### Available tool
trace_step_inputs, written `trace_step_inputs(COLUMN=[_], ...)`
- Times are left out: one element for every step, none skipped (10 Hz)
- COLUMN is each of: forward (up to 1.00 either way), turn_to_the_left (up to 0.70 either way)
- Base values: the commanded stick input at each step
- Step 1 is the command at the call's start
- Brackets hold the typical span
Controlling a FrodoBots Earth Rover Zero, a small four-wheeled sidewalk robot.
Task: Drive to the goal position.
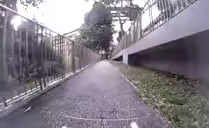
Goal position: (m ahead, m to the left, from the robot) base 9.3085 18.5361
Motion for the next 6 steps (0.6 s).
trace_step_inputs(forward=[0.7, 0.7, 0.7, 0.7, 0.7, 0.7], turn_to_the_left=[-0.08, 0.01, 0.03, 0.03, 0.03, 0.03])
